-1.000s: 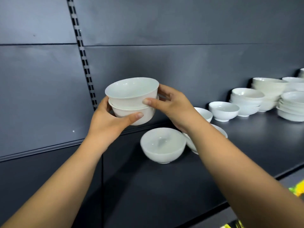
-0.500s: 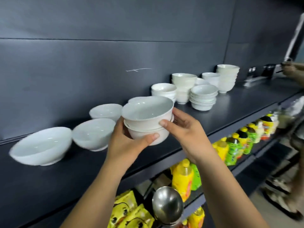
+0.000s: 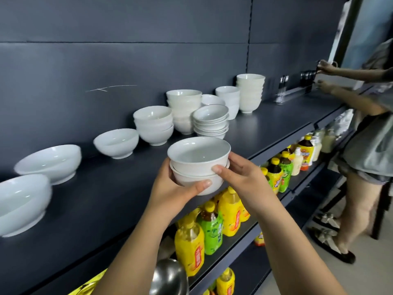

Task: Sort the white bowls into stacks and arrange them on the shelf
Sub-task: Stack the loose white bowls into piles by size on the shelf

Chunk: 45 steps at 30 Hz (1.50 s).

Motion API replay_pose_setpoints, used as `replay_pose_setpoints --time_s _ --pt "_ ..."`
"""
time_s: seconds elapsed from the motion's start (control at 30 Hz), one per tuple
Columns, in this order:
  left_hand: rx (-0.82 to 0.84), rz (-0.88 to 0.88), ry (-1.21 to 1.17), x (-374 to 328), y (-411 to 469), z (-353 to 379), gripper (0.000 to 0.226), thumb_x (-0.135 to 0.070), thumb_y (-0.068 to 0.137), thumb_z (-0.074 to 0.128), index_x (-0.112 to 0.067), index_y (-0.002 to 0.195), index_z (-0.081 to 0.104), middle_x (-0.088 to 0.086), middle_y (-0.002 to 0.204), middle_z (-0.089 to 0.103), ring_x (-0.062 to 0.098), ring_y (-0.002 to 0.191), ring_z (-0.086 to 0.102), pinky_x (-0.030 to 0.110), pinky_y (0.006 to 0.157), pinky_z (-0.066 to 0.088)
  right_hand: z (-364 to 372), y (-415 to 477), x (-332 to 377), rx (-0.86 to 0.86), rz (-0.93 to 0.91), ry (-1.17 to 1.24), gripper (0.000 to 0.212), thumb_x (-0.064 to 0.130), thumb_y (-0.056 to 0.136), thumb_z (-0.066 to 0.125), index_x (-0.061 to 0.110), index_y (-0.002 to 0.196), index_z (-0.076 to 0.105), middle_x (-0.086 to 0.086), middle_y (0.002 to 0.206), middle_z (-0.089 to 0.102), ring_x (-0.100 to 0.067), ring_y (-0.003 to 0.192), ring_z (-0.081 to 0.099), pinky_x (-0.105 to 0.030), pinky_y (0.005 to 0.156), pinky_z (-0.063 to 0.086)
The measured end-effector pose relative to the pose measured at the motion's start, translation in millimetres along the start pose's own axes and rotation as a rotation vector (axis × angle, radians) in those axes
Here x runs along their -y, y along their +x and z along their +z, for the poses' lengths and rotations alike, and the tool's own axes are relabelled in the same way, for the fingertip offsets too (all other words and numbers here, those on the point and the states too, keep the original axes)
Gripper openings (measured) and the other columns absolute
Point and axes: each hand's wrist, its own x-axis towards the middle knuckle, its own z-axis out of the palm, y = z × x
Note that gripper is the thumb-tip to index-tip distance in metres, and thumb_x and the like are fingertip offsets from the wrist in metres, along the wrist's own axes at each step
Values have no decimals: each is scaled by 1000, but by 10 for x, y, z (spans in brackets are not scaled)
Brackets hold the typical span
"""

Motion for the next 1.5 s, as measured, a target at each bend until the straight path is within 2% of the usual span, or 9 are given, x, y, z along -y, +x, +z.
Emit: replay_pose_setpoints --time_s 0.13,0.23,0.5,0.63,0.9,1.03,1.17,1.33,1.5 --pt "17 33 -9 8 423 350 77 -23 49 83 -37 117 50 -17 114 62 1 106 59 24 85 52 -417 384 -23 1 -9 -22 35 17 76 67 14 110 62 -2 111 69 -15 108 62 -25 91 49" --pt "-23 68 -5 -29 736 563 71 -19 54 87 -46 109 50 -24 109 61 -8 101 57 19 82 50 -703 722 -2 41 -14 -1 38 18 75 70 14 112 62 -4 114 67 -19 111 61 -27 91 49" --pt "-94 179 -18 -55 1398 1264 92 -25 50 88 -39 129 43 -25 117 58 -13 105 52 11 81 49 -1445 1359 0 63 -57 24 72 43 66 76 10 125 53 -7 122 63 -22 118 56 -29 95 47" --pt "-94 139 -1 98 1564 1630 85 -41 40 80 -45 119 47 -28 113 59 -12 104 54 17 85 50 -1874 1518 -170 87 -18 1 72 50 64 75 15 124 54 -3 121 64 -18 116 57 -22 90 47" --pt "-198 -12 162 384 2003 2272 97 -47 36 80 -30 124 44 -18 116 58 -5 107 54 21 86 48 -2654 2004 -580 235 111 87 74 52 58 79 17 119 57 -1 117 66 -17 114 58 -21 85 49" --pt "-262 -108 212 439 2195 2594 79 -22 55 87 -32 117 38 -25 105 51 -9 96 51 6 69 45 -3006 2243 -704 330 155 102 77 52 58 79 18 123 55 -3 121 64 -19 117 57 -30 96 48" --pt "-313 -126 241 536 2307 2792 81 -13 61 84 -29 122 34 -30 98 44 -20 85 44 -5 65 39 -3219 2412 -785 362 159 97 77 52 54 80 22 121 56 1 120 64 -15 116 57 -28 97 47" --pt "-305 -142 323 576 2335 2871 95 -25 63 82 -26 138 24 -33 104 39 -18 92 41 -8 66 35 -3324 2574 -862 438 153 78 57 32 65 76 29 118 55 8 117 65 -9 113 58 -22 89 49" --pt "-268 -157 369 612 2329 2828 89 -32 60 82 -33 132 30 -31 114 45 -14 105 45 -6 75 36 -3343 2722 -888 576 187 66 73 36 53 75 30 121 50 10 116 64 -5 112 57 -21 89 48"
